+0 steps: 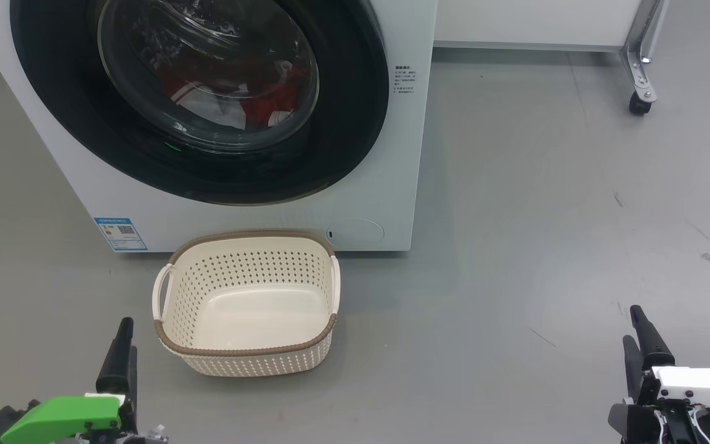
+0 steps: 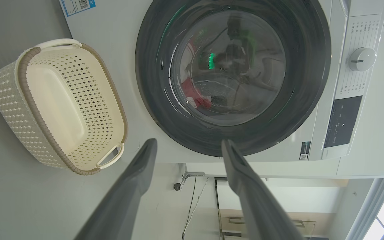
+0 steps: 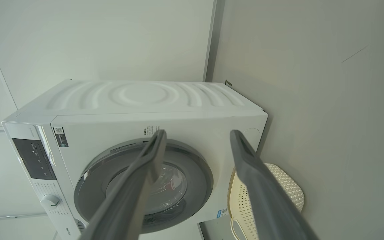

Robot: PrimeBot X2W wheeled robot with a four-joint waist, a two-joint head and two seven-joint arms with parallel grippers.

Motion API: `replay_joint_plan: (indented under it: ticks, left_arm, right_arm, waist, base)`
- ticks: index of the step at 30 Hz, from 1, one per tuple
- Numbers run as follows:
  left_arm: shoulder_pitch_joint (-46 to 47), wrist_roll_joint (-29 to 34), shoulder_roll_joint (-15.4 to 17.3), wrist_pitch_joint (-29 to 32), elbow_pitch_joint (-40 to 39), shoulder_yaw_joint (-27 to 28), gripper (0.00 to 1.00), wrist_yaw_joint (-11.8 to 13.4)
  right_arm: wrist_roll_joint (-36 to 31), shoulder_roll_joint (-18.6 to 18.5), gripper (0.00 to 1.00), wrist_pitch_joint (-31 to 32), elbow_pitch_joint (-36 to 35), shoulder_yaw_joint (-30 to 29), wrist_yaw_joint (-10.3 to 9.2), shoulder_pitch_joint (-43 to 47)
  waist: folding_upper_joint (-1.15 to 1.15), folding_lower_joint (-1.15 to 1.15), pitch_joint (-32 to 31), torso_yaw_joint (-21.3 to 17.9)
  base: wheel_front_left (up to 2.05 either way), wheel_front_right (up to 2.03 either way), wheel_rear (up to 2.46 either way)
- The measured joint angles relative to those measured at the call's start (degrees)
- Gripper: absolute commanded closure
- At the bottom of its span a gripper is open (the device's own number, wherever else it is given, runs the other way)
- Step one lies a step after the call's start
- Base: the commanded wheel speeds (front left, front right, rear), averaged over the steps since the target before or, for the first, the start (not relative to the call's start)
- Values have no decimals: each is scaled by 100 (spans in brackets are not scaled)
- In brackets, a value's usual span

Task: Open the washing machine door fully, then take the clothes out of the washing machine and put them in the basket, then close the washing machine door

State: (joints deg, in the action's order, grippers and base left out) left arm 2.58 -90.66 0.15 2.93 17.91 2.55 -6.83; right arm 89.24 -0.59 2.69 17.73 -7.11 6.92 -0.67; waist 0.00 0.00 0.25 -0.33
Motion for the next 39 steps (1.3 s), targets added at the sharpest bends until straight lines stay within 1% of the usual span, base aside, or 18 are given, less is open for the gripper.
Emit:
replay_joint_plan:
  ticks: [9,16,26,28,32,39]
  left_arm:
    - [7,76,2,-157,-174,94,0,-1]
    - [21,438,5,-308,-347,122,0,-1]
    - [76,1450,24,-504,-592,136,0,-2]
    - [83,1524,26,-513,-619,129,0,-2]
    - [112,1894,32,-603,-780,90,0,-1]
    - [188,2606,53,-740,-1028,-70,0,30]
  right_arm:
    - [-335,-7,0,-158,-158,59,0,-1]
    - [-798,-112,0,-299,-342,153,0,-13]
    - [-1722,-312,0,-490,-731,263,1,-156]
    - [-1793,-325,0,-506,-777,314,1,-169]
    - [-2060,-336,0,-573,-924,436,1,-250]
    - [-2831,-552,0,-738,-1100,644,1,-280]
  waist:
    - [0,0,-3,-7]
    - [0,0,-12,-19]
    - [0,0,-35,-37]
    - [0,0,-38,-40]
    - [0,0,-52,-51]
    - [0,0,-84,-70]
  base:
    - [0,0,0]
    - [0,0,0]
    - [0,0,0]
    - [0,0,0]
    - [0,0,0]
    - [0,0,0]
